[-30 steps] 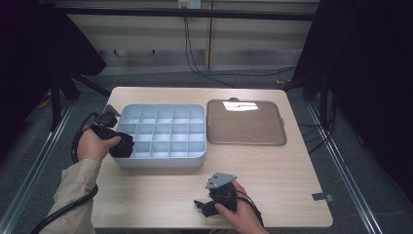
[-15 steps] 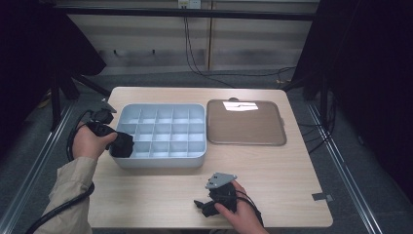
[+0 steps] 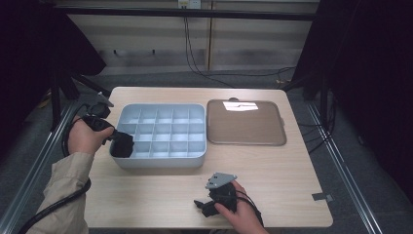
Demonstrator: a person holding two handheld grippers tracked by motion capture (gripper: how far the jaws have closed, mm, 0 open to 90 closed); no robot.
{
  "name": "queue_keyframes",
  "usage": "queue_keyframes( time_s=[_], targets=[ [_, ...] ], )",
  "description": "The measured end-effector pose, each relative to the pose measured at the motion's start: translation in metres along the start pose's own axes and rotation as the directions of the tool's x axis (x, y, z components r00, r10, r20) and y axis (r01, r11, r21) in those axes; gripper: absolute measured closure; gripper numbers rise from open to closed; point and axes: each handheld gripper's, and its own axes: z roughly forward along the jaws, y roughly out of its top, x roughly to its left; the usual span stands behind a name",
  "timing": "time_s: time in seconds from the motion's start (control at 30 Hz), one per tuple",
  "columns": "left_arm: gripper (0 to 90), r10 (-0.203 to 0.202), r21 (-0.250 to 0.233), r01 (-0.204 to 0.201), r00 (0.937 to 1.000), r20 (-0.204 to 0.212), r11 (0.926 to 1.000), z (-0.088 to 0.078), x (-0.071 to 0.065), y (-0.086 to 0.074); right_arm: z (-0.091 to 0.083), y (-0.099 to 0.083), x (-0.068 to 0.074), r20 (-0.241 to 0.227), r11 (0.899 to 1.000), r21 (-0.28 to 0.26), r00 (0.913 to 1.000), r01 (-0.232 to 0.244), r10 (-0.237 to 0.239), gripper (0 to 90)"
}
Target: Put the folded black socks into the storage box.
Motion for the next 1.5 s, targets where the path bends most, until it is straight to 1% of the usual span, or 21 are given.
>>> queue_keyframes(
  time_s=[0.03,0.07,0.23,0.3,0.33,0.5,0.63,0.67,0.73,0.87,0.93,1.0,1.17,1.3,1.37,1.47,1.5],
  targets=[
    [70.9,0.007,0.003,-0.007,1.0,-0.002,1.0,-0.001,0.0,0.001,0.0,0.0,0.0,0.001,1.0,0.0,1.0,0.0,0.0,13.7],
    [71.9,0.001,0.002,-0.001,1.0,-0.001,1.0,-0.001,-0.001,0.001,0.0,0.0,0.0,0.0,1.0,0.0,1.0,0.0,0.0,13.7],
    [73.9,0.012,0.0,-0.012,0.9999,-0.009,0.9999,-0.004,-0.001,0.004,0.0,0.0,0.0,0.0,1.0,0.0,1.0,0.0,0.0,13.7],
    [75.0,0.021,0.0,-0.021,0.9997,-0.012,0.9998,-0.004,-0.001,0.005,0.0,0.0,0.0,0.001,1.0,0.0,1.0,0.0,0.0,13.7],
    [75.4,0.018,0.001,-0.018,0.9998,-0.008,0.9998,-0.004,-0.001,0.005,0.0,0.0,0.0,0.001,1.0,0.0,1.0,0.0,0.0,13.7],
    [77.9,0.021,0.003,-0.021,0.9997,-0.014,0.9998,-0.004,-0.002,0.007,0.0,0.0,0.0,0.0,1.0,0.0,1.0,0.0,0.0,13.7],
    [80.8,0.032,0.012,-0.032,0.9994,-0.015,0.9994,-0.006,-0.003,0.009,0.0,0.0,0.0,0.001,1.0,0.0,1.0,0.001,-0.001,13.7],
    [81.6,0.03,0.012,-0.029,0.9994,-0.015,0.9995,-0.006,-0.004,0.01,0.0,0.0,0.0,0.0,1.0,0.0,1.0,0.0,0.0,13.7],
    [83.8,0.018,0.016,-0.018,0.9998,0.001,0.9997,-0.007,-0.005,0.01,0.0,0.0,0.0,0.0,1.0,0.0,1.0,0.001,-0.001,13.7],
    [87.9,0.014,0.027,-0.015,0.9998,0.014,0.9995,-0.007,-0.005,0.012,0.0,0.0,0.0,0.0,1.0,0.0,1.0,0.001,-0.001,13.7],
    [88.6,0.008,0.027,-0.008,0.9998,0.021,0.9996,-0.009,-0.005,0.012,0.0,0.0,0.0,0.0,1.0,0.0,1.0,0.001,-0.001,13.7],
    [90.0,0.005,0.037,-0.006,0.9996,0.027,0.9993,-0.011,-0.005,0.013,0.0,0.0,0.0,0.0,1.0,0.0,1.0,0.001,-0.001,13.7],
    [90.0,0.0,0.055,-0.002,0.9996,0.029,0.9985,-0.014,-0.006,0.014,0.0,0.0,0.0,-0.001,1.0,0.001,1.0,0.001,-0.001,13.7],
    [90.0,-0.002,0.052,0.002,0.9999,0.017,0.9986,-0.018,-0.005,0.015,0.0,0.0,0.0,-0.002,1.0,0.001,1.0,0.0,0.0,13.7],
    [90.0,-0.005,0.056,0.004,0.9998,0.022,0.9984,-0.019,-0.004,0.016,0.0,0.0,0.0,-0.002,1.0,0.001,1.0,0.001,-0.001,13.7],
    [90.0,-0.007,0.053,0.006,0.9999,0.012,0.9986,-0.018,-0.003,0.016,0.0,0.0,0.0,-0.002,1.0,0.001,1.0,0.0,0.0,13.7],
    [90.0,-0.009,0.055,0.008,0.9998,0.018,0.9985,-0.017,-0.002,0.016,0.0,0.0,0.0,-0.002,1.0,0.001,1.0,0.0,0.0,13.7]
  ],
)
